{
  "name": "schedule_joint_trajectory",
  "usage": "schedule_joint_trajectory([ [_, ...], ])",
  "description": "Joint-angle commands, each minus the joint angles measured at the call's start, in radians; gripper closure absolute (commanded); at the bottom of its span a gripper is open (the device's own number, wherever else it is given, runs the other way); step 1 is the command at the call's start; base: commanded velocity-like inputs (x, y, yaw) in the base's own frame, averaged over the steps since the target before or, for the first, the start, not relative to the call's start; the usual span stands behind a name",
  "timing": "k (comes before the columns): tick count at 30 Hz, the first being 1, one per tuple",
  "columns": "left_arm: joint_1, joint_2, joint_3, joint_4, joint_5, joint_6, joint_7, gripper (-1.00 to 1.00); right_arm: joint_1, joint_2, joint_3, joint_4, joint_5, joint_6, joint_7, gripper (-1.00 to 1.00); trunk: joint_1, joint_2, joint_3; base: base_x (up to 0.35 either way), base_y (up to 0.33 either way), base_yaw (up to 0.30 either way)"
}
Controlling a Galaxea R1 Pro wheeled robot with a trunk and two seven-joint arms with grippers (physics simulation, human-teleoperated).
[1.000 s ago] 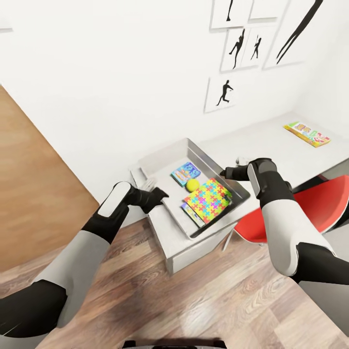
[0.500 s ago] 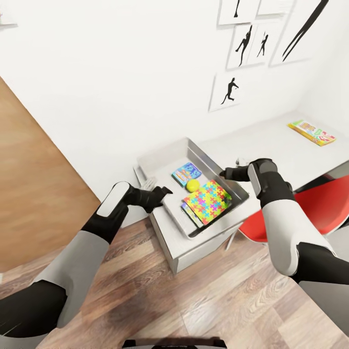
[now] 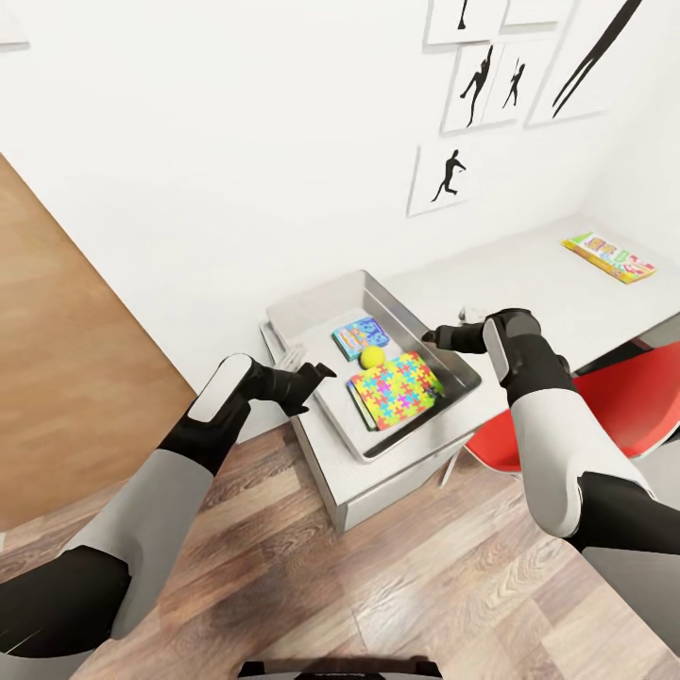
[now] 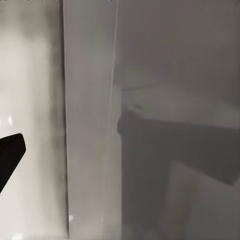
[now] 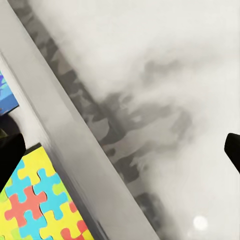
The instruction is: Put all the toys in the child's room - the three board games (two on the bed and one on the table), the two jigsaw puzzles on the table, and the tennis ball on the table - inside the toy box on the table in the child's room.
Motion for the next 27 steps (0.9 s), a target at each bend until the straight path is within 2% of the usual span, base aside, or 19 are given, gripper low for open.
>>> schedule_joint_trajectory([
  [1, -0.001, 0.000, 0.000, -0.001, 0.007, 0.000, 0.009, -1.00, -0.001, 0.000, -0.003, -0.001, 0.010, 0.004, 0.008, -1.00, 0.001, -0.002, -0.002, 0.000, 0.000, 0.000],
  [11, -0.001, -0.001, -0.003, -0.009, 0.009, 0.001, 0.013, -1.00, -0.001, -0.001, -0.005, -0.006, 0.009, 0.005, 0.011, -1.00, 0.001, -0.002, -0.002, 0.000, 0.000, 0.000],
  [18, 0.013, 0.001, -0.004, -0.057, 0.008, 0.002, 0.025, -1.00, 0.000, -0.005, -0.006, -0.065, 0.007, 0.008, 0.014, -1.00, 0.001, -0.002, -0.002, 0.000, 0.000, 0.000],
  [22, 0.044, 0.008, 0.001, -0.155, 0.008, 0.006, 0.048, -1.00, 0.025, -0.007, -0.009, -0.172, 0.002, 0.046, 0.015, -1.00, 0.001, -0.002, -0.002, 0.000, 0.000, 0.000],
  [23, 0.044, 0.008, 0.001, -0.155, 0.008, 0.006, 0.048, -1.00, 0.025, -0.007, -0.009, -0.172, 0.002, 0.046, 0.015, -1.00, 0.001, -0.002, -0.002, 0.000, 0.000, 0.000],
  [27, 0.076, 0.025, 0.002, -0.272, 0.008, 0.010, 0.081, -1.00, 0.081, -0.008, -0.012, -0.362, -0.002, 0.114, 0.017, -1.00, 0.001, -0.002, -0.002, 0.000, 0.000, 0.000],
])
